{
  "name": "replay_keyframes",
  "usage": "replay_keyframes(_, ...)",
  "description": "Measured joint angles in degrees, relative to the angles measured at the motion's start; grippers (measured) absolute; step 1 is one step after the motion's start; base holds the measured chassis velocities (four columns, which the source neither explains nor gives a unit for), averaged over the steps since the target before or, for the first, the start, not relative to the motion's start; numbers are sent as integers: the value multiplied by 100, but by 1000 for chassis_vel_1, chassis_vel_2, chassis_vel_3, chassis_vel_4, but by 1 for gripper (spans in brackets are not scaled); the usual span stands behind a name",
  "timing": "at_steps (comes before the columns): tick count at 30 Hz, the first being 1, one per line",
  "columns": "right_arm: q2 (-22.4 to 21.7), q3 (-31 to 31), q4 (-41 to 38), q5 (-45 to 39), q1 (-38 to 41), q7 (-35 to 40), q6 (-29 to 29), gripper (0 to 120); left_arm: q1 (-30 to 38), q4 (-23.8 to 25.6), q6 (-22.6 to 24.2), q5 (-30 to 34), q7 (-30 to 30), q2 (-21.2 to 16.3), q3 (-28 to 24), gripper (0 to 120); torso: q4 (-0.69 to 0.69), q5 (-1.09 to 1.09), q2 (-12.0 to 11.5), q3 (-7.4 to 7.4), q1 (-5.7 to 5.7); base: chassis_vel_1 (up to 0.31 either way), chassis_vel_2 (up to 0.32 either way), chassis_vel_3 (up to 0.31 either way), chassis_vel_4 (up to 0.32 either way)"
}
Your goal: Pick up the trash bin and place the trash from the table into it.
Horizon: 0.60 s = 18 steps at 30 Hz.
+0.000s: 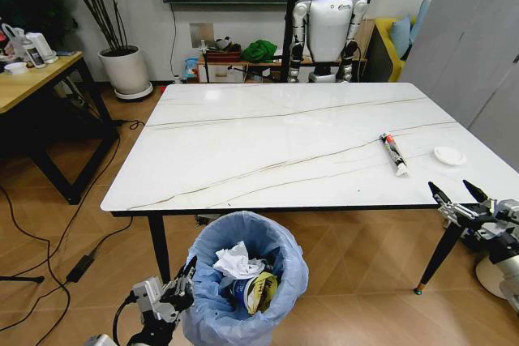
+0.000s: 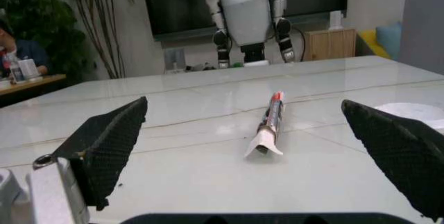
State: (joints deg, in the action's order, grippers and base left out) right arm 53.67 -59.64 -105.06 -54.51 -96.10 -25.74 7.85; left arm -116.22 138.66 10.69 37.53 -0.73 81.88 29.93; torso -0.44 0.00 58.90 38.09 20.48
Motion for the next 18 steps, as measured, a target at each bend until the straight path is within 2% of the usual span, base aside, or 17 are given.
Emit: replay_keyframes(18, -5, 82, 61, 2, 68, -22, 10, 100, 5, -20, 0, -12, -4, 16, -16, 0, 0, 0, 0, 0, 0, 0, 0, 0, 0)
